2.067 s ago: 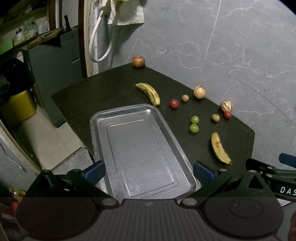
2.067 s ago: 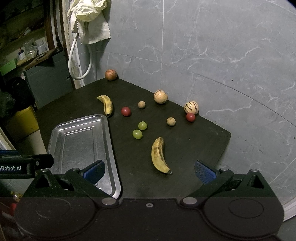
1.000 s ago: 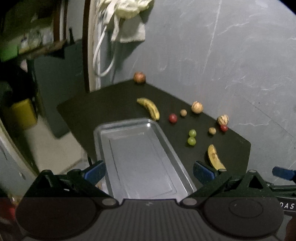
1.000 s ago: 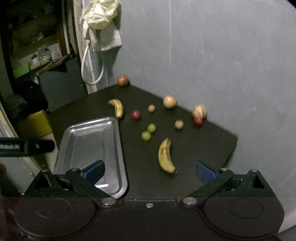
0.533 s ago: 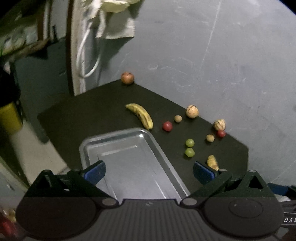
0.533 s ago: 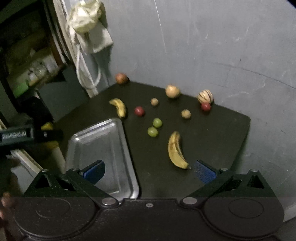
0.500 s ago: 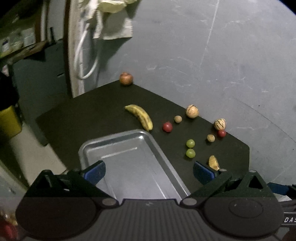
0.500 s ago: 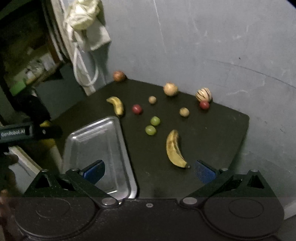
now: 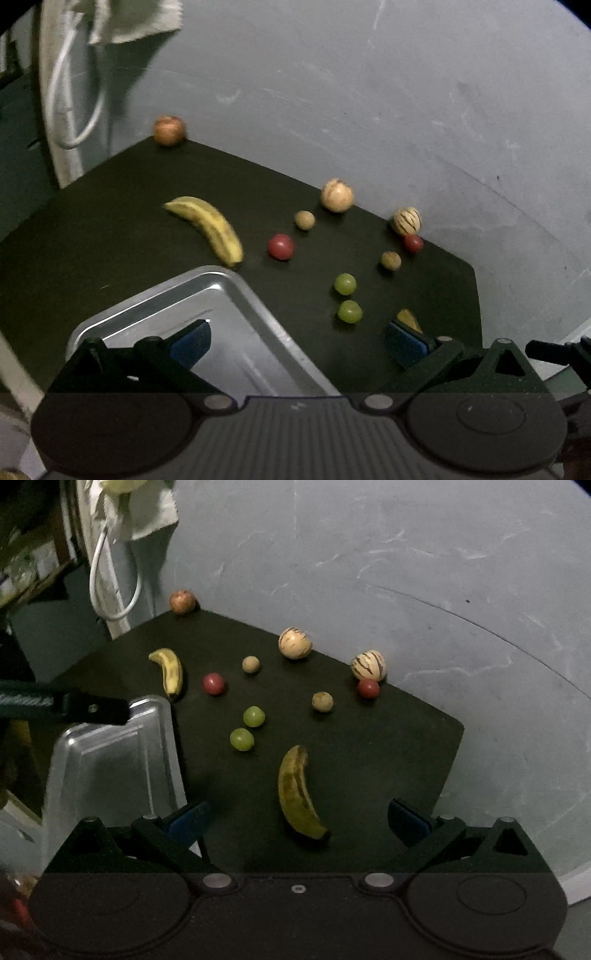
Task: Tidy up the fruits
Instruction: 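Grasp the spotted banana with the right tool while the left tool grasps a green grape, then place the banana in the metal tray with the right tool while the left tool releases the grape there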
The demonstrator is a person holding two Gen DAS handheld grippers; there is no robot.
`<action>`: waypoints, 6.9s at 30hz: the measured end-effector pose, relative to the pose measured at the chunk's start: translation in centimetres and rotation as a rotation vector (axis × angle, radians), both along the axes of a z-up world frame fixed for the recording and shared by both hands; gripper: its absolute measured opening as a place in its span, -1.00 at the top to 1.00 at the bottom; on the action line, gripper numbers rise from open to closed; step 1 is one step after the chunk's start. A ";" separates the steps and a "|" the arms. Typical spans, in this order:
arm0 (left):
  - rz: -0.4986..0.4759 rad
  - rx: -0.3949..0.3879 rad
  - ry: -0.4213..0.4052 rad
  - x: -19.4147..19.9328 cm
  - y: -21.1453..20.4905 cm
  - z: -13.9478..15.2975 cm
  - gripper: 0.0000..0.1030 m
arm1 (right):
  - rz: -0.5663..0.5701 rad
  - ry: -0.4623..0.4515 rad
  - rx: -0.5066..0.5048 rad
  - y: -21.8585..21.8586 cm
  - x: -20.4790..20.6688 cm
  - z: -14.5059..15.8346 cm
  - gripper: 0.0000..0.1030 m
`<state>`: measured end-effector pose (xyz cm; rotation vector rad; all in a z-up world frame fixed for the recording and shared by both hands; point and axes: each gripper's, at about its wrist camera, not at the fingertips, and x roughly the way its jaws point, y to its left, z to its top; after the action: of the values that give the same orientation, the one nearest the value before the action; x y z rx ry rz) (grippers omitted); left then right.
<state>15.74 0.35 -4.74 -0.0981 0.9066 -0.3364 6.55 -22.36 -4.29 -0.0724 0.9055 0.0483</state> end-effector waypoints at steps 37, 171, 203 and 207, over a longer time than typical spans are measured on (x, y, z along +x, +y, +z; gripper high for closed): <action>-0.181 0.084 0.086 7.1 -9.2 -6.1 -0.33 | 0.125 0.087 0.086 -1.7 6.6 -8.5 -0.13; 0.334 0.058 0.102 1.0 11.8 -6.1 0.50 | 0.548 0.090 0.060 18.3 13.3 -6.3 0.39; 0.366 0.056 0.116 1.9 13.3 -6.6 0.34 | 0.559 0.083 0.012 18.4 13.5 -7.7 0.31; 0.378 0.046 0.100 1.6 13.4 -5.8 0.14 | 0.544 0.066 0.029 17.8 13.2 -6.4 0.20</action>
<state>17.38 13.78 -10.58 -0.2419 0.9722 0.0412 19.71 -4.58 -10.73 -0.2898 0.9293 0.5719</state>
